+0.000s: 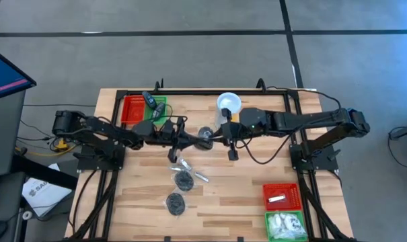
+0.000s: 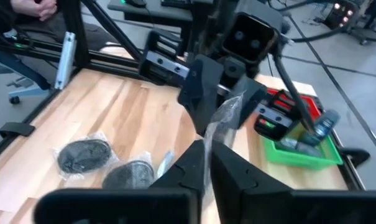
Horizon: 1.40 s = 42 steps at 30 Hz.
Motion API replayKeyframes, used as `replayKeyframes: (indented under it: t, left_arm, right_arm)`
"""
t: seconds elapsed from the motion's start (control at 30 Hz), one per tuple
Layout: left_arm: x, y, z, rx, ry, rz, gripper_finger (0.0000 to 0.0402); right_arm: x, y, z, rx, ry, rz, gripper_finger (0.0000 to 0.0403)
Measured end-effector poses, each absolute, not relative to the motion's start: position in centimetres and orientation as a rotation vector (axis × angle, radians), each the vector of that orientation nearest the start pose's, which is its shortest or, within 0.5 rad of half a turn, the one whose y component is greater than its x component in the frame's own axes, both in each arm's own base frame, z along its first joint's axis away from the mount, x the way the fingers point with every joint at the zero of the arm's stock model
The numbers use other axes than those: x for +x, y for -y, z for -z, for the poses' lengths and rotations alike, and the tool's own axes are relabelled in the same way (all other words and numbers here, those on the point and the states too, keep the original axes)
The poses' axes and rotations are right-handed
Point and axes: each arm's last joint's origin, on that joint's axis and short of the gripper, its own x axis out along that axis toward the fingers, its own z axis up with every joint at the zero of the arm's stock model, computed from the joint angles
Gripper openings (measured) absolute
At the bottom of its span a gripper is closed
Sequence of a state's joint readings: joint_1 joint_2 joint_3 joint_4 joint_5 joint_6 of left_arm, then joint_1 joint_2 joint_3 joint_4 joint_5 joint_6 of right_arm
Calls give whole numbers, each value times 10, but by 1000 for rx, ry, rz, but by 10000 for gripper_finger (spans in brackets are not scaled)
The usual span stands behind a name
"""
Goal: Pick & Place Travel size toiletries
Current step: Put the black hairbrush into the top red bin
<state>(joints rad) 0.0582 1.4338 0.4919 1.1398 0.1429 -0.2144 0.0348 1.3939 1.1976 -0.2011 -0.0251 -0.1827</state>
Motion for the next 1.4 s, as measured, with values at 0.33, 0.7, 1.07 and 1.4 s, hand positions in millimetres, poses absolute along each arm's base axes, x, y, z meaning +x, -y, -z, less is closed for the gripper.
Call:
replayKeyframes:
  t: [0.33, 0.7, 1.07, 1.4]
  left_arm:
    - [244, -26, -217, -198, 158, -3, 13]
    - [191, -47, -213, -212, 41, -350, 13]
    - [163, -60, -214, -142, -32, -726, 13]
    - [141, -66, -215, -118, -82, -966, 13]
  right_arm:
    - [310, 7, -328, -91, -502, -25, 98]
    - [309, 7, -325, -38, -538, -13, 113]
    - [309, -6, -324, -47, -540, -54, 113]
    - [308, -17, -324, -57, -540, -90, 112]
